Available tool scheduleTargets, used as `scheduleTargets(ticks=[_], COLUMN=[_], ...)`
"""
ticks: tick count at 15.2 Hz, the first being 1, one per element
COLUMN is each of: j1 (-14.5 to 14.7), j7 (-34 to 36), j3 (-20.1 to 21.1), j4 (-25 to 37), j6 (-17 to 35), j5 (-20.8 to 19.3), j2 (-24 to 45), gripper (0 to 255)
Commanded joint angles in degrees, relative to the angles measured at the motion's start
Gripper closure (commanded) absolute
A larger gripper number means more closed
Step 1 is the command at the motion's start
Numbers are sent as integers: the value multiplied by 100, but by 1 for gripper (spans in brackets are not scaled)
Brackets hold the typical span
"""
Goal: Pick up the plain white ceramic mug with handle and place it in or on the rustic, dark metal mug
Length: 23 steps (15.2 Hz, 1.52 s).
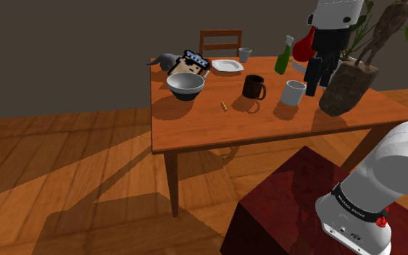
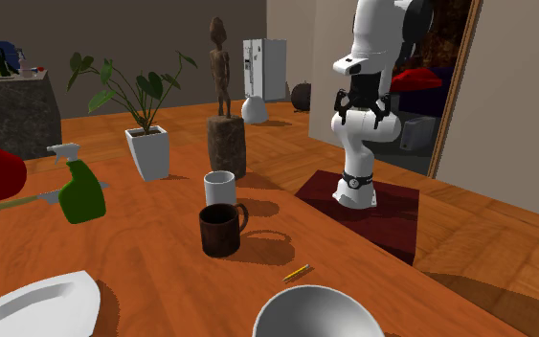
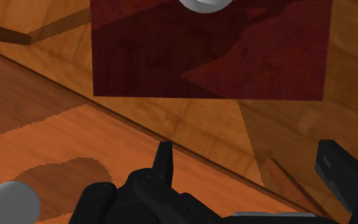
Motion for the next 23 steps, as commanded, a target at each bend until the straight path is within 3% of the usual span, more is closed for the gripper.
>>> scheduleTargets(ticks=[1, 13, 23], j1=[0, -544, -811], j7=[0, -1223, -2243], j3=[0, -1187, -2087], j4=[0, -126, 596], j6=[0, 1776, 3117], j5=[0, -916, -1042], j2=[0, 1286, 3015], gripper=[0, 0, 0])
